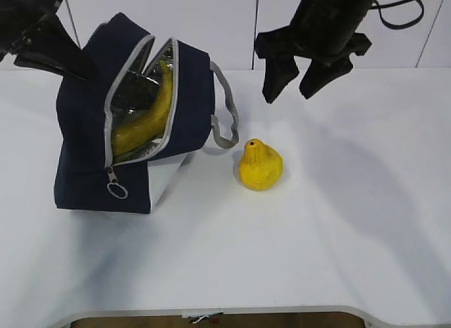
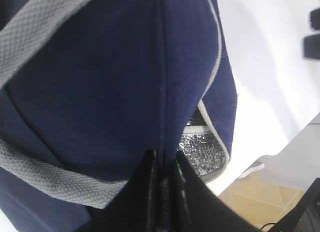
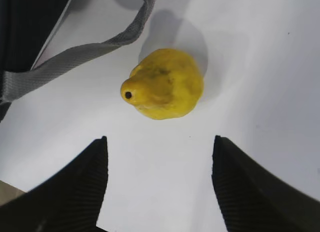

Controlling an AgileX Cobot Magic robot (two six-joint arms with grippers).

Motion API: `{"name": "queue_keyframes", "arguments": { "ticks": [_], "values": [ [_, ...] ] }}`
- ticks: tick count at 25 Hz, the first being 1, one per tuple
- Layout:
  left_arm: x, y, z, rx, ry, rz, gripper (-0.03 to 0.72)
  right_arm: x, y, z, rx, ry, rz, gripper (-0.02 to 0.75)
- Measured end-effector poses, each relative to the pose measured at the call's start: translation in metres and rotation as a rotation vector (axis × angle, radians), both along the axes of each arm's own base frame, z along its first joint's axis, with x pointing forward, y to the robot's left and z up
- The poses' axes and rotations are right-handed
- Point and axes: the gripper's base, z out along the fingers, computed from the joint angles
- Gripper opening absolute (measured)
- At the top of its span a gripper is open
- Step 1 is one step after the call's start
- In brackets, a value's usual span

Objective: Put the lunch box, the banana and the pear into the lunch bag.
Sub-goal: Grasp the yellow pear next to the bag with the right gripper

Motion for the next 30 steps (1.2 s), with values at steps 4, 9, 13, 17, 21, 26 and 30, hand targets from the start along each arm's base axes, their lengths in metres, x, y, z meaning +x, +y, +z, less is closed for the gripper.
{"name": "queue_keyframes", "arguments": {
  "ticks": [4, 9, 13, 17, 21, 26, 30],
  "values": [
    [-0.001, 0.000, 0.000, -0.002, 0.016, 0.003, 0.014, -0.004, -0.001, -0.016, -0.010, 0.060, 0.000, 0.519],
    [-0.001, 0.000, 0.000, -0.004, 0.025, 0.008, 0.014, -0.007, 0.007, -0.020, 0.060, 0.092, 0.028, 0.519],
    [-0.002, 0.000, 0.000, -0.005, 0.030, 0.008, 0.014, -0.007, 0.021, -0.033, 0.055, 0.115, 0.090, 0.519],
    [-0.002, 0.000, 0.000, -0.005, 0.031, 0.007, 0.014, 0.000, 0.027, -0.051, 0.023, 0.108, 0.118, 0.519],
    [-0.002, 0.000, 0.000, -0.006, 0.032, 0.008, 0.014, 0.009, 0.029, -0.062, 0.014, 0.066, 0.143, 0.519],
    [-0.002, 0.000, 0.000, -0.006, 0.032, 0.008, 0.014, 0.016, 0.032, -0.075, 0.006, 0.066, 0.155, 0.519],
    [-0.002, 0.000, 0.000, -0.006, 0.033, 0.007, 0.014, 0.018, 0.033, -0.086, -0.004, 0.087, 0.160, 0.519]
  ]
}}
